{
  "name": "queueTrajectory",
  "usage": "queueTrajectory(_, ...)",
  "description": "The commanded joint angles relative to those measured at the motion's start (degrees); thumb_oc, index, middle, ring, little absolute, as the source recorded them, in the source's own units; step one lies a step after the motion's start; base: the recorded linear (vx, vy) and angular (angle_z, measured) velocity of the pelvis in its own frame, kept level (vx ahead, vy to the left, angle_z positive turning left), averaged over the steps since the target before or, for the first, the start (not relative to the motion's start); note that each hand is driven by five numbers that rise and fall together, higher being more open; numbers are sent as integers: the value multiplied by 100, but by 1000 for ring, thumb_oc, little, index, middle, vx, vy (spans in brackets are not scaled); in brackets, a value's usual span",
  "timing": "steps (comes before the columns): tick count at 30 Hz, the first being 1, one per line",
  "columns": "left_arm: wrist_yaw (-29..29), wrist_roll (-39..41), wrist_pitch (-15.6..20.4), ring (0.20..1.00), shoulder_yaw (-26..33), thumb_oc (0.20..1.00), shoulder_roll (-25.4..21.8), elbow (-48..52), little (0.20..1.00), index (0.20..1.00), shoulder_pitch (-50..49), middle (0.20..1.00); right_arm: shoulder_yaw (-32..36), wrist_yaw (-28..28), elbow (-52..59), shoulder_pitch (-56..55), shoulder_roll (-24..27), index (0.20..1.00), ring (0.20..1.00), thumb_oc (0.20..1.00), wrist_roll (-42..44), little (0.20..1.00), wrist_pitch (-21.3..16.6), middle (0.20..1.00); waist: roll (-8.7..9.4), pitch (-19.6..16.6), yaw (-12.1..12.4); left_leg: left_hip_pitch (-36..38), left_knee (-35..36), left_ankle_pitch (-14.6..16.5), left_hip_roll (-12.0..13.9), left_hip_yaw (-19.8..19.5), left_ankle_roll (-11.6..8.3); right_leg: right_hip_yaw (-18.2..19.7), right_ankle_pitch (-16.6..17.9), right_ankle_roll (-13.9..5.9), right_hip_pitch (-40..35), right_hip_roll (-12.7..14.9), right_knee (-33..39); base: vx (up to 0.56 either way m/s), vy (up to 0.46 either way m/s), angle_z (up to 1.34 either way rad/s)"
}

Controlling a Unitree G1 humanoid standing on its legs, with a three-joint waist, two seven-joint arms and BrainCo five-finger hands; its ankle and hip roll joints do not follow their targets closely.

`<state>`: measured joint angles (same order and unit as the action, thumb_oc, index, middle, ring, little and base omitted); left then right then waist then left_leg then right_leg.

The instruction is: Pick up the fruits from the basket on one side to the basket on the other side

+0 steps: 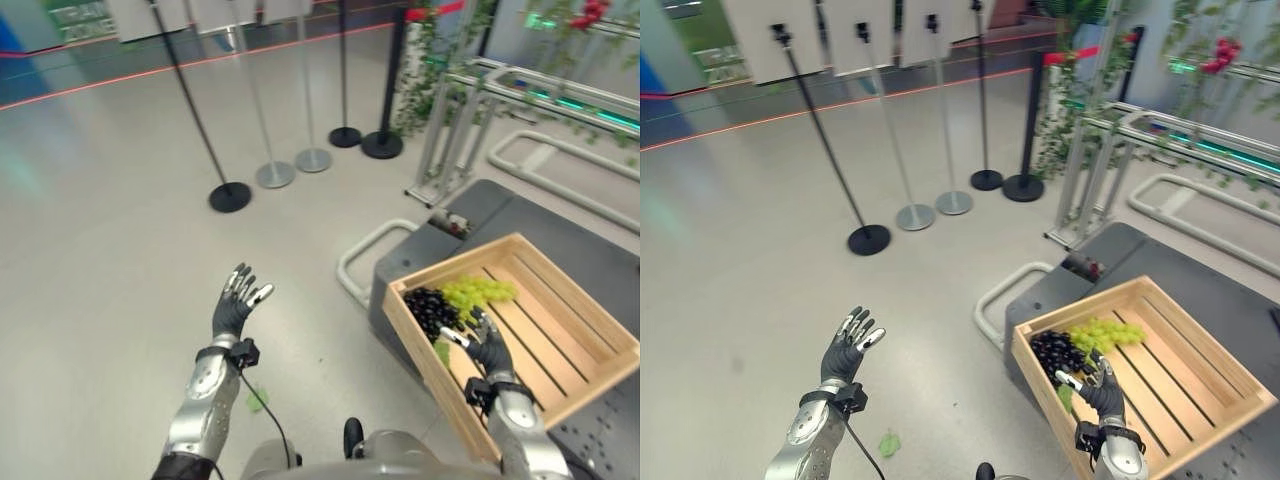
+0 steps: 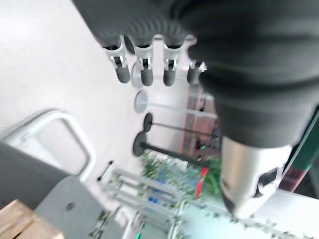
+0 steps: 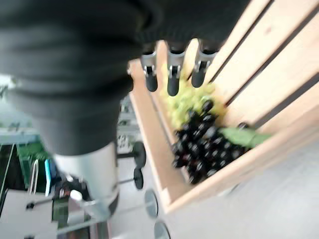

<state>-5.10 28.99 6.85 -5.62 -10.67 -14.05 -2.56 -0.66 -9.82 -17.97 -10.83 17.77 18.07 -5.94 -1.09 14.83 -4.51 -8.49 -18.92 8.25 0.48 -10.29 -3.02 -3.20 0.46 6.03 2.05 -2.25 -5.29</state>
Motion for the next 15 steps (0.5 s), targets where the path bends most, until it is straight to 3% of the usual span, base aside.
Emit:
queueTrajectory(1, -151, -43, 278, 1000, 95, 1000, -111, 203, 1000, 1000, 212, 1000, 153, -85, 189, 333, 44, 1000, 1000, 1000, -77, 1000, -222, 1000, -76, 237, 148, -78, 419, -602, 2, -541, -346, 812, -1249, -738, -729, 85, 5, 199, 132, -68)
queueTrajectory(2, -211, -121, 260, 1000, 73, 1000, -113, 135, 1000, 1000, 232, 1000, 160, -138, 145, 359, 57, 1000, 1000, 1000, -104, 1000, -220, 1000, -104, 258, 159, -162, 601, -688, -60, -904, -377, 1058, -1294, -750, -778, 16, -3, 123, 83, -64)
queueTrajectory(3, -214, -124, 264, 1000, 71, 1000, -110, 128, 1000, 1000, 239, 1000, 161, -140, 144, 362, 58, 1000, 1000, 1000, -106, 1000, -219, 1000, -101, 262, 167, -145, 622, -693, -56, -897, -378, 1066, -1299, -746, -781, 18, -8, 171, 164, -92)
queueTrajectory(4, -270, -283, 273, 1000, 74, 1000, -144, 29, 1000, 1000, 274, 1000, 148, -193, 5, 445, 118, 1000, 1000, 1000, -155, 1000, -220, 1000, -126, 247, 189, -177, 827, -795, -123, -1320, -462, 1414, -1340, -781, -852, -40, 10, 183, 190, -108)
queueTrajectory(5, -273, -346, 268, 1000, 70, 1000, -148, -27, 1000, 1000, 303, 1000, 153, -214, -13, 479, 122, 1000, 1000, 1000, -167, 1000, -209, 1000, -141, 235, 175, -182, 828, -857, -97, -1294, -491, 1496, -1387, -821, -917, -4, 15, 264, 286, -137)
queueTrajectory(6, -328, -426, 276, 1000, 65, 1000, -149, -73, 1000, 1000, 318, 1000, 197, -226, -59, 485, 126, 1000, 1000, 1000, -160, 1000, -207, 1000, -150, 246, 160, -222, 871, -922, 13, -1065, -508, 1508, -1451, -863, -979, 73, -20, 163, 242, -104)
queueTrajectory(7, -339, -444, 310, 1000, 73, 1000, -170, -106, 1000, 1000, 264, 1000, 199, -208, -70, 513, 110, 1000, 1000, 1000, -115, 1000, -180, 1000, -124, 240, 147, -150, 666, -692, -17, -882, -415, 1592, -1523, -895, -921, 141, -216, 211, 277, -107)
queueTrajectory(8, -299, -433, 275, 1000, 39, 1000, -166, -128, 1000, 1000, 241, 1000, 180, -149, -33, 418, 21, 1000, 1000, 1000, -138, 1000, -160, 1000, -146, 179, 111, 8, 978, -735, 99, -772, -353, 1541, -1485, -954, -911, 179, -185, 132, 181, -79)
queueTrajectory(11, -308, -483, 253, 1000, 7, 1000, -190, -306, 1000, 1000, 284, 1000, 181, -106, -30, 336, -89, 1000, 1000, 1000, -121, 1000, -140, 1000, -36, 63, 120, 194, 1248, -725, 111, -553, -253, 1561, -1450, -1042, -805, 318, -301, 178, 191, -46)
queueTrajectory(12, -149, -161, 258, 1000, 1, 1000, -198, -368, 1000, 1000, 301, 1000, 249, -32, 12, 281, -150, 1000, 1000, 1000, -138, 1000, -110, 1000, 56, -17, 21, 278, 1367, -666, 97, -244, -140, 1518, -1406, -1235, -661, 485, -479, 172, 212, -21)
queueTrajectory(15, -155, -284, 236, 1000, -56, 1000, -289, -457, 1000, 1000, 386, 1000, 251, 9, 12, 300, -210, 1000, 1000, 1000, -138, 1000, -91, 1000, 109, -102, -52, 368, 1541, -651, 109, -1, -57, 1517, -1324, -1395, -496, 578, -624, 123, 189, -20)
